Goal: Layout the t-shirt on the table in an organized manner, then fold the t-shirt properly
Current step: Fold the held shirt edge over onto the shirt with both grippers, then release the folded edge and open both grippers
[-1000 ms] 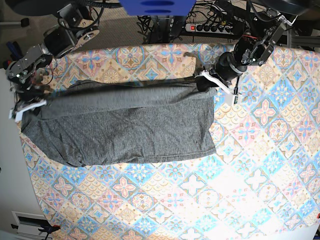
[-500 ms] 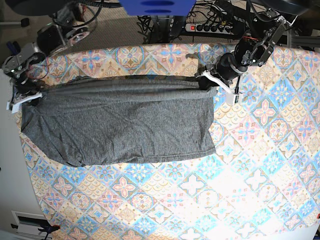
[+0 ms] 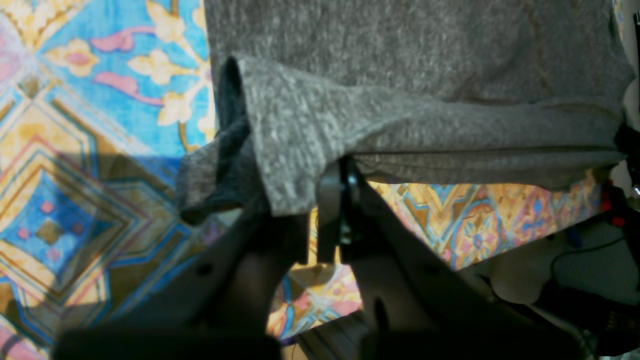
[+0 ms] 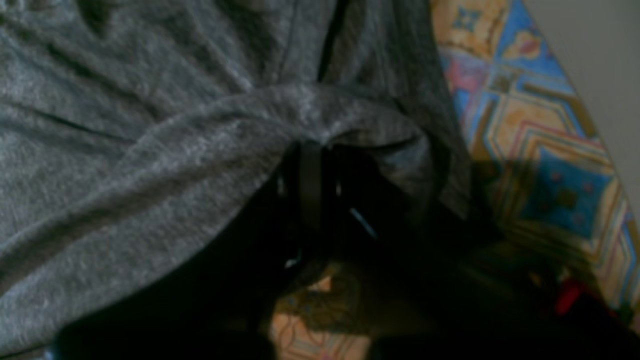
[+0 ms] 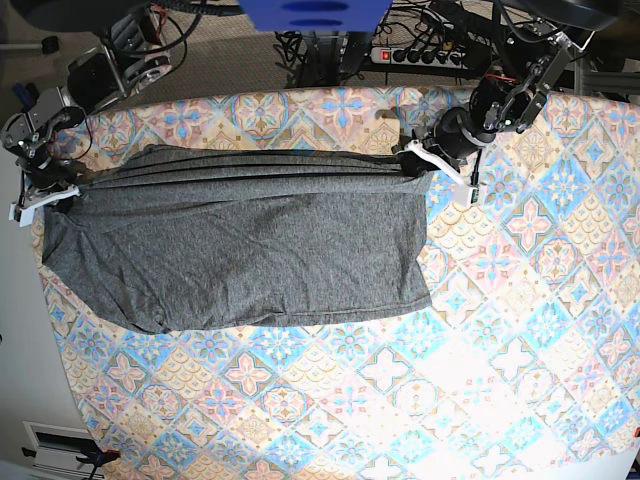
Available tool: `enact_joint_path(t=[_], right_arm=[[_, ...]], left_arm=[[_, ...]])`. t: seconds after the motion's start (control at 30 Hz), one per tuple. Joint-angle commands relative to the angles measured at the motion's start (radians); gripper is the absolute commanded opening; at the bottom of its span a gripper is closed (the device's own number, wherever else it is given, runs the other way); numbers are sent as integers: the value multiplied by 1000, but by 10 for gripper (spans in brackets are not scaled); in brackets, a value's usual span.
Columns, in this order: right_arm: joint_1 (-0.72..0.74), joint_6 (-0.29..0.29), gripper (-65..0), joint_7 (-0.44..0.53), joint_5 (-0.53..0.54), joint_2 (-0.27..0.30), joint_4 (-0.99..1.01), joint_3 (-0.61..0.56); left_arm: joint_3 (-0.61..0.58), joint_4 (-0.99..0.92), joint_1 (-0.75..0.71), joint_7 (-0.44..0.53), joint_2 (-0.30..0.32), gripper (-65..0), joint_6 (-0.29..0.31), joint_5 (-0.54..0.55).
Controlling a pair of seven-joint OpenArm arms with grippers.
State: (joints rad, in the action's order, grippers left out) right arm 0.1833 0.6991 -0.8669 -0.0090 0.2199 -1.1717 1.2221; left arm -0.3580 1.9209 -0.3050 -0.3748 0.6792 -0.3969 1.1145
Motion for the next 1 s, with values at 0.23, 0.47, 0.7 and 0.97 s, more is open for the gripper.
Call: enact_joint_path(t=[0.23, 0.47, 0.7, 0.97], right_arm=[[88, -1, -650, 27, 14, 28, -12, 0], [88, -1, -650, 27, 14, 28, -12, 0], [84, -1, -611, 27, 14, 28, -24, 2], [60, -1, -425, 19, 14, 28, -26, 2]], left_arm=[[7, 13, 11, 17, 14, -650, 2, -7], [1, -16, 8, 17, 12, -650, 3, -9], [0, -13, -15, 15, 12, -580, 3, -9], [1, 44, -41, 15, 18, -412, 3, -14]])
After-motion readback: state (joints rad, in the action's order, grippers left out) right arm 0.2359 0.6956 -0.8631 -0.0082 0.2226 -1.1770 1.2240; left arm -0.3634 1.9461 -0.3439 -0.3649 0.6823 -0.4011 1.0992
